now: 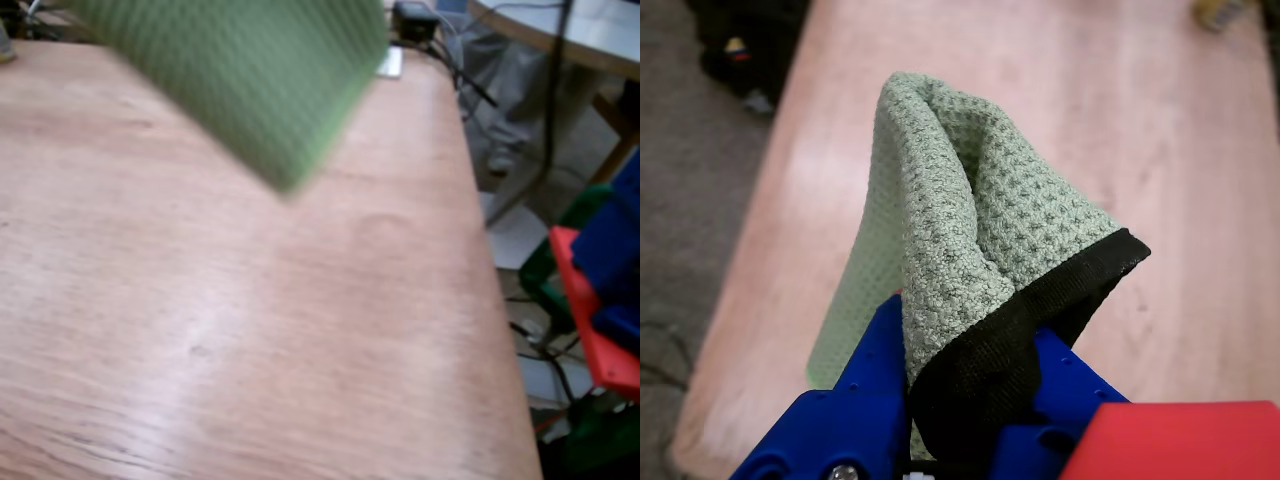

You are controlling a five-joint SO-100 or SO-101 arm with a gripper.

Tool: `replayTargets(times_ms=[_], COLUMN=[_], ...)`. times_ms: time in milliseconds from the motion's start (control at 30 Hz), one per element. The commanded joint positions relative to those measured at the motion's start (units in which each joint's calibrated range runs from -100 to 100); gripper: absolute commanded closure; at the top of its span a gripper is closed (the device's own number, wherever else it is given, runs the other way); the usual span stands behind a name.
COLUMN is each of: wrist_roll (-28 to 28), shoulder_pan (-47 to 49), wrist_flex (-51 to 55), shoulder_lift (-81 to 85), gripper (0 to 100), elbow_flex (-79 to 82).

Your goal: Clean the table

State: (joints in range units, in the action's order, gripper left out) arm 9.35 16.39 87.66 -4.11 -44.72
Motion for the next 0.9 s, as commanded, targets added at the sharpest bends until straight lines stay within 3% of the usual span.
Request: replayTargets(times_ms=[0,633,700,867], wrist_roll=[-5.81,-6.01,-5.91,-5.42], shoulder_pan=[14.91,20.66,18.29,0.53], wrist_flex=[3.06,-6.87,-6.87,-6.87], shoulder_lift=[1.96,-42.12,-42.55,-44.35], gripper=[100,100,100,100], elbow_flex=[-1.85,-2.99,-2.51,-2.8])
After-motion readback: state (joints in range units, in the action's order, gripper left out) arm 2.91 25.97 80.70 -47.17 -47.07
